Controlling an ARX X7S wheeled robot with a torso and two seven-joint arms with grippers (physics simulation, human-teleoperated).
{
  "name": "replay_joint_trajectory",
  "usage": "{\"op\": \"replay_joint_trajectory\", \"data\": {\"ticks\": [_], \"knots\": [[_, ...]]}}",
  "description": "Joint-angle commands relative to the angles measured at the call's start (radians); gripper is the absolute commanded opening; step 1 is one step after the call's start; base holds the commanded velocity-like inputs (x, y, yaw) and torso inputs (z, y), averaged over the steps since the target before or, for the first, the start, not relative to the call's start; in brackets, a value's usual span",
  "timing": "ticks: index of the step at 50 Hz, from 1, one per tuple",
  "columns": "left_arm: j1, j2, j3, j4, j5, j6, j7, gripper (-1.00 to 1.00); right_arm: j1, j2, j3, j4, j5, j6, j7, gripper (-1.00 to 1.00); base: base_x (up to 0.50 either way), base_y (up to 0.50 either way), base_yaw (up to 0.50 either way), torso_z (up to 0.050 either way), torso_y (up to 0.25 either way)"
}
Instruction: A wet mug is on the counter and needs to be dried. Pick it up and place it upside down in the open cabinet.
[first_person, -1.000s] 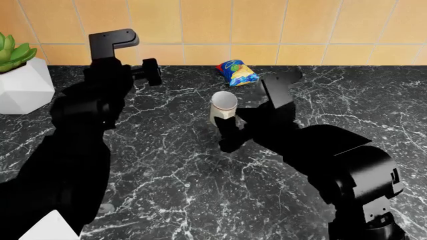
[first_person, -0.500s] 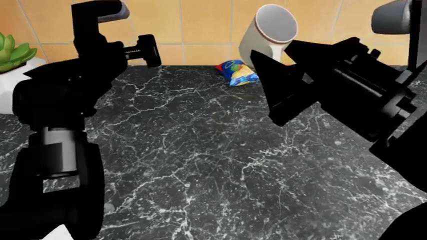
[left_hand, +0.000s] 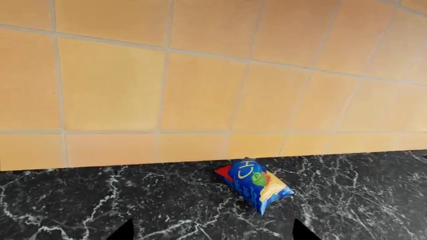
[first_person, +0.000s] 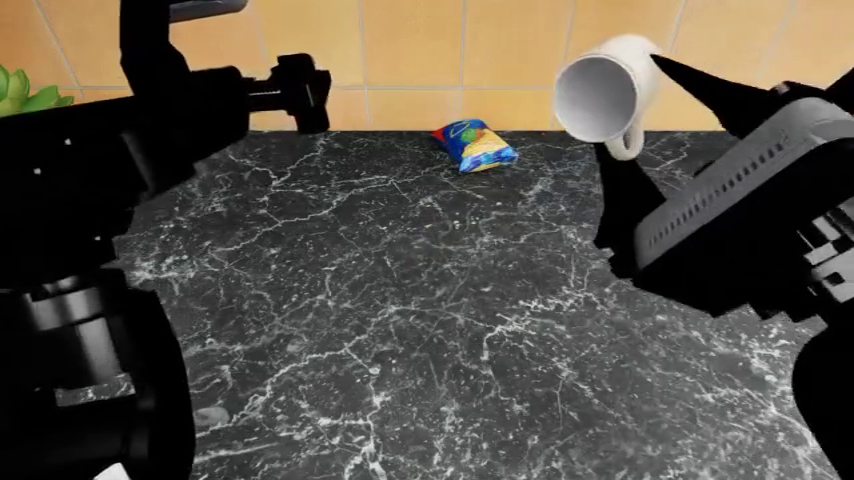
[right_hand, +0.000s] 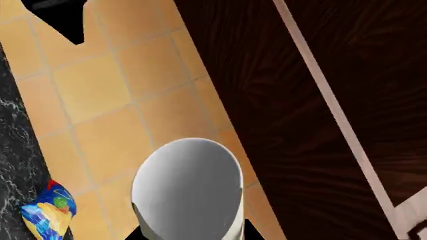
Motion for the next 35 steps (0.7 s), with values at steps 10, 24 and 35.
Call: {"op": "replay_joint_trajectory", "data": {"ticks": [10,24,35], "knots": [[-0.022,-0.064,-0.008,0.227,-0.249,-0.293,0.102,1.0,0.053,0.165,-0.386,0.276,-1.317,-0.451,0.262,-1.0,0.0,0.0,0.0,0.0,0.0],[0.008,-0.254,0.138,0.2,-1.009,-0.288,-0.284,1.0,0.095,0.17,-0.364,0.277,-1.531,-0.433,0.383,-1.0,0.0,0.0,0.0,0.0,0.0],[0.087,-0.358,0.182,0.36,-1.148,-0.235,-0.187,1.0,0.145,0.161,-0.333,0.274,-1.48,-0.443,0.363,-1.0,0.0,0.0,0.0,0.0,0.001]]}}
